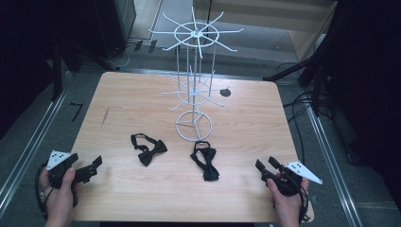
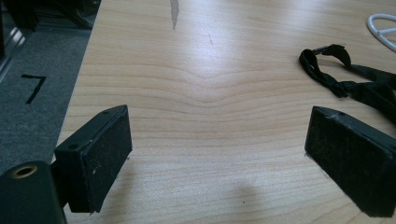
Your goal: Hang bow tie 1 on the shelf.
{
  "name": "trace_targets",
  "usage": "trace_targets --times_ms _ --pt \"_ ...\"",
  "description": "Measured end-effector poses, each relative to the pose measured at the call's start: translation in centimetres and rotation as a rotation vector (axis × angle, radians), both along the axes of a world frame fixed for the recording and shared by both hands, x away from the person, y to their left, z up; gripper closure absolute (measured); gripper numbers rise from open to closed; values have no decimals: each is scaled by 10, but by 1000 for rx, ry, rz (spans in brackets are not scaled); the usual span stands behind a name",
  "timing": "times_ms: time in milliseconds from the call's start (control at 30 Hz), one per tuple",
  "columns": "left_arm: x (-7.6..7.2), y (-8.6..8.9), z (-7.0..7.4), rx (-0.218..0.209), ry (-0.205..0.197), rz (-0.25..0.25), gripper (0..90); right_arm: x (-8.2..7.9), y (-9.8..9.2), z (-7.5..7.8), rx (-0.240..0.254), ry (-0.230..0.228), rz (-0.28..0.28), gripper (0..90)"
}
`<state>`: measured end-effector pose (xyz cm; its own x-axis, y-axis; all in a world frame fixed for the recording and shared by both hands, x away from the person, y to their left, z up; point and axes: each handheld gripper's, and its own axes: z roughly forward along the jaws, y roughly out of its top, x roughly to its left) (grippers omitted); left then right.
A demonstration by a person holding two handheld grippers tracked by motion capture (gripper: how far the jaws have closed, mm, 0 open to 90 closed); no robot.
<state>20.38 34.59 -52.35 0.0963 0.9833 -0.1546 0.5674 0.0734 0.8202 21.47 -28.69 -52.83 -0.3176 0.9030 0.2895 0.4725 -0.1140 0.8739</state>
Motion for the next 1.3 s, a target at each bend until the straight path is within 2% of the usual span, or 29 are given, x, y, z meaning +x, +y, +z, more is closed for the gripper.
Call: trace_targets --times_ms 267,767,1167,1300 --pt "0 0 0 0 0 -1 76 2 24 1 -6 4 54 407" --pt "0 0 0 -4 1 -4 76 9 57 0 6 31 89 419" --pt "0 1 0 -11 1 -2 76 15 86 -5 -33 51 126 423" --pt "0 1 0 -14 2 -2 76 17 94 -6 -27 63 137 424"
